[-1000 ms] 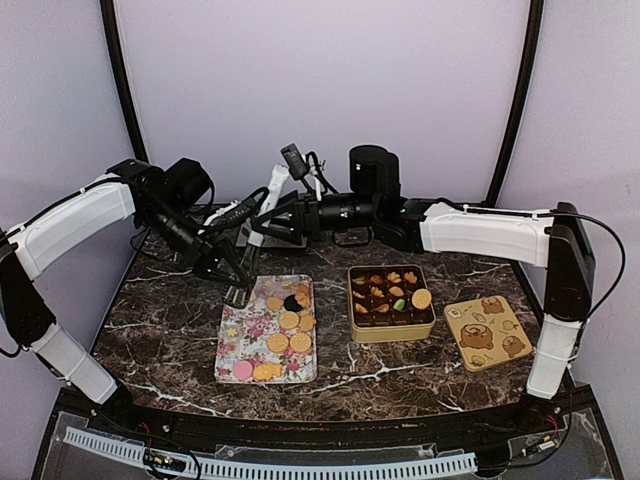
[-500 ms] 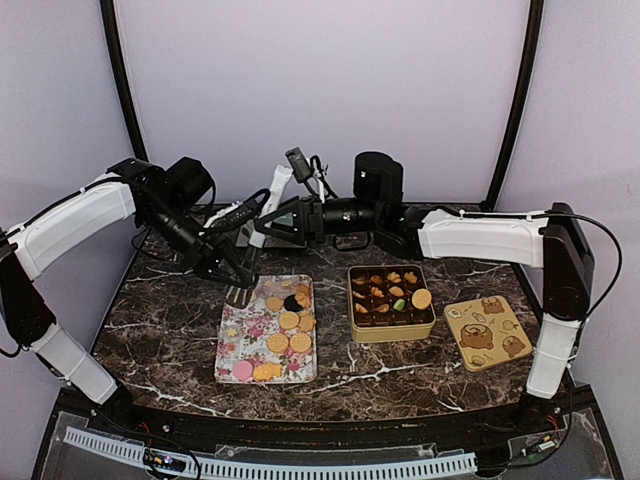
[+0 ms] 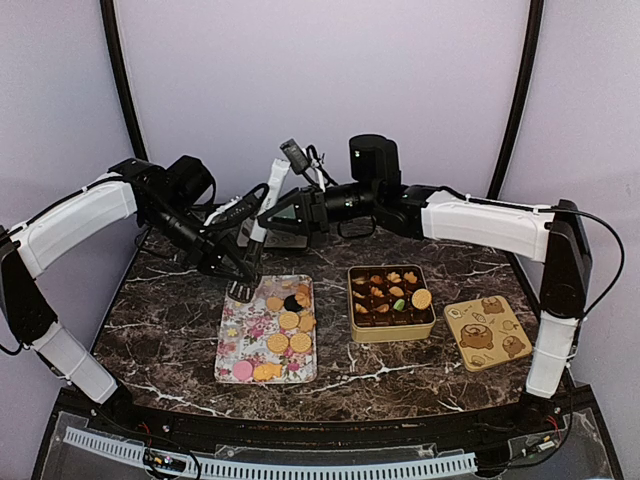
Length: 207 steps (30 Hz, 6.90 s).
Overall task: Pack the cookies
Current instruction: Pass from the left arm to the right, then pick up the fake cookies from the empty pocket of the box.
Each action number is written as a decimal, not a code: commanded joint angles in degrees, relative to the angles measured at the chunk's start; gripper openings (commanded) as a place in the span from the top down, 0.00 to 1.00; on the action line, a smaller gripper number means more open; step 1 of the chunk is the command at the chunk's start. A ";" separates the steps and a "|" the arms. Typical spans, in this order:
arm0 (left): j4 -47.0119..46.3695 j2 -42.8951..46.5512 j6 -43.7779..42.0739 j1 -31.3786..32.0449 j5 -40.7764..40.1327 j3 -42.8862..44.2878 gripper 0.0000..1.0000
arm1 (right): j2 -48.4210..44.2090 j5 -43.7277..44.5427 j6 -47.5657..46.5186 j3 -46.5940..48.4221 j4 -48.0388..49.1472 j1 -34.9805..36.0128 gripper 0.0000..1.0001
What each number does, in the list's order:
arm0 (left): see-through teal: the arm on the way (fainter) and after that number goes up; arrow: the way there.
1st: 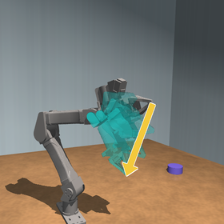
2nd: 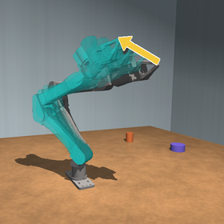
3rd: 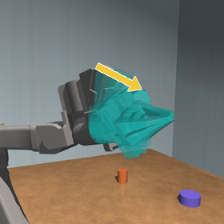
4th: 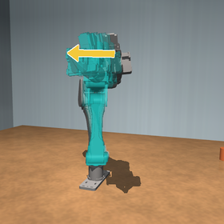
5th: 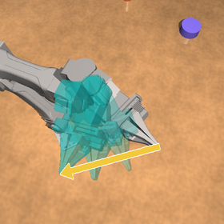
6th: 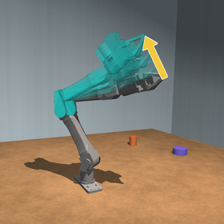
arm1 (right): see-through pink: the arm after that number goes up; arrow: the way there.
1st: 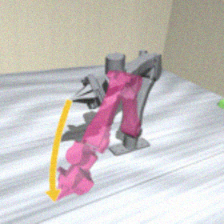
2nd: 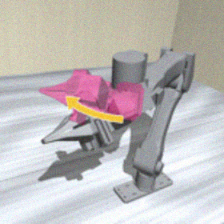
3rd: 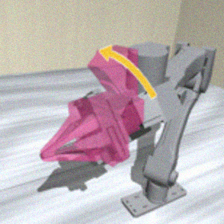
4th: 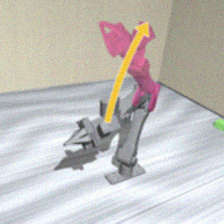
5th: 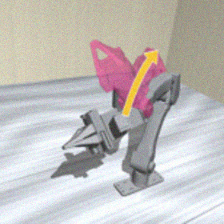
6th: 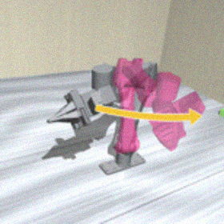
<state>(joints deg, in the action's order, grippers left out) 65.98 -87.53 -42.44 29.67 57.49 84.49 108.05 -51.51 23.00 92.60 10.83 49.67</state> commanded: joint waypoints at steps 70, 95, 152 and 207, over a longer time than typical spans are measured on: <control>-15.99 5.44 15.39 -11.86 -16.05 -6.85 0.01 | -32.98 38.19 -14.89 -21.29 -19.27 -5.20 0.83; -16.58 5.56 14.84 -19.73 -15.87 -9.59 0.01 | -52.68 70.78 -13.16 -34.96 -38.96 -5.50 0.74; -13.86 5.35 12.77 -19.72 -11.23 -8.40 0.04 | -49.36 54.78 -14.80 -43.11 -27.12 -19.64 0.87; -11.57 4.24 11.68 -19.69 -10.80 -7.98 0.08 | -41.78 30.67 -54.78 -34.50 -35.56 -22.00 1.00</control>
<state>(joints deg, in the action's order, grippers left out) 52.64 -83.40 -29.85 10.13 45.65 75.61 65.52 -21.02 -27.68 56.99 -25.43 27.79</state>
